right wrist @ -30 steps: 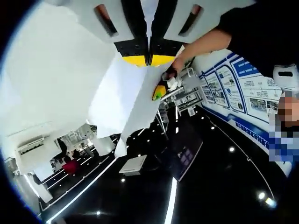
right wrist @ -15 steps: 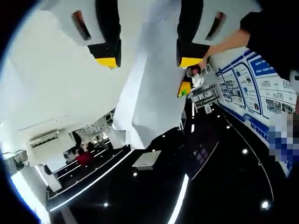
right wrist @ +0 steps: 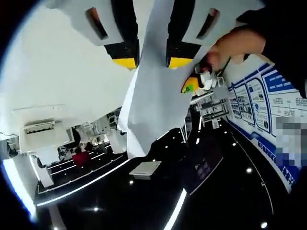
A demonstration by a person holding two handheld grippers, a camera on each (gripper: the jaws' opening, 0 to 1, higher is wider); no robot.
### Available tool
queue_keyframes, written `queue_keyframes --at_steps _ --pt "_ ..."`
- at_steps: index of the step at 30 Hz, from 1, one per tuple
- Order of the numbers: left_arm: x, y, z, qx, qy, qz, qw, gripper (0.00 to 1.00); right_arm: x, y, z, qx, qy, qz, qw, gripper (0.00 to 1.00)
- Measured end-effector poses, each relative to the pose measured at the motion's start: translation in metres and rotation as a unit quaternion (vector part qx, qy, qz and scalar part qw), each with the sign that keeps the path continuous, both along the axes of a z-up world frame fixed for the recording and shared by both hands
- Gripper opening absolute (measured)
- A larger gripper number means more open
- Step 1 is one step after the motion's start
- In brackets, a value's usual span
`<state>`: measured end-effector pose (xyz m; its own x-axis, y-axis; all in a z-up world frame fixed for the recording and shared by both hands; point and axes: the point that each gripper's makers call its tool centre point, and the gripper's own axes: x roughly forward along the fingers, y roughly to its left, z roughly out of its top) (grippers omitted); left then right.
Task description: Organize the stack of printing papers by aligning and flattening the scattered papers on the table
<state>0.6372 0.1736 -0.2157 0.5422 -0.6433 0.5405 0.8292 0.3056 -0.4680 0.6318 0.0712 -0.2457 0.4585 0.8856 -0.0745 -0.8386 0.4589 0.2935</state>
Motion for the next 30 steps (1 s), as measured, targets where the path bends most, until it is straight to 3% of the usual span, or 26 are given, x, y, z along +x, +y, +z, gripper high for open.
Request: queue_keyframes --at_steps 9,11,18,26,30 --pt "0.005 0.006 -0.002 -0.005 0.006 0.008 0.9999 0.07 0.005 -0.012 0.015 0.01 -0.027 -0.02 0.9994 0.0" --pt "0.005 0.004 -0.003 0.001 0.007 0.003 1.0 0.07 0.008 -0.011 0.021 0.006 -0.029 -0.02 0.9994 0.01" --pt "0.004 -0.006 -0.007 0.029 0.009 0.002 0.9995 0.08 0.019 -0.007 0.038 -0.034 -0.081 -0.047 0.9951 0.06" --pt "0.005 -0.013 -0.012 0.048 0.017 -0.007 0.9987 0.07 0.019 0.004 0.036 -0.038 -0.08 -0.035 0.9954 0.06" --pt "-0.003 -0.015 -0.007 0.063 -0.018 -0.004 0.9978 0.06 0.018 -0.002 0.034 -0.041 -0.081 -0.035 0.9952 0.09"
